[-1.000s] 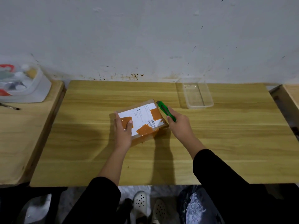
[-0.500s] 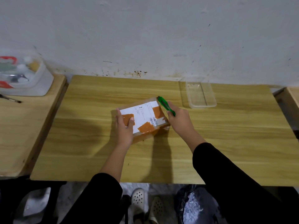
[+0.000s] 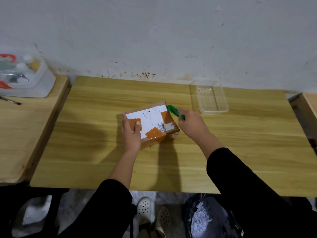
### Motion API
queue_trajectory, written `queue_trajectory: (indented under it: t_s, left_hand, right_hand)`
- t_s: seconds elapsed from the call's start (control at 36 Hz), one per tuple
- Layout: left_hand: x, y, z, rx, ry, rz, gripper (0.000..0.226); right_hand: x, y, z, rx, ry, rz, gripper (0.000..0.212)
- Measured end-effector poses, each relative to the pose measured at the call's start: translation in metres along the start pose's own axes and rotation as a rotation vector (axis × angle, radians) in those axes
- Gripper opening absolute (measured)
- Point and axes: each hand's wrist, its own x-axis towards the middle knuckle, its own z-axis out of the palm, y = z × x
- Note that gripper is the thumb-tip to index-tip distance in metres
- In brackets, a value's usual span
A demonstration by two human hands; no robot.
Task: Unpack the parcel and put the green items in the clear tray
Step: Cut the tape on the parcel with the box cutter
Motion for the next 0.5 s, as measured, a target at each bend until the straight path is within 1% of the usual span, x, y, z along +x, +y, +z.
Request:
queue_trajectory:
  t_s: [0.17, 0.28, 0.5]
  left_hand:
    - [-0.002, 0.003, 0.002, 0.015, 0.025, -0.013, 0.062]
    - [-0.004, 0.004, 0.004, 0.025, 0.050, -0.014, 0.061]
    - [-0.005, 0.006, 0.004, 0.065, 0.066, -0.025, 0.061]
  right_hand:
    - [-0.010, 0.004, -0.007, -0.021, -0.014, -0.011, 0.038]
    - [-0.014, 0.010, -0.010, -0.017, -0.022, -0.020, 0.042]
    - [-0.028, 0.017, -0.015, -0.020, -0.055, -0.007, 0.042]
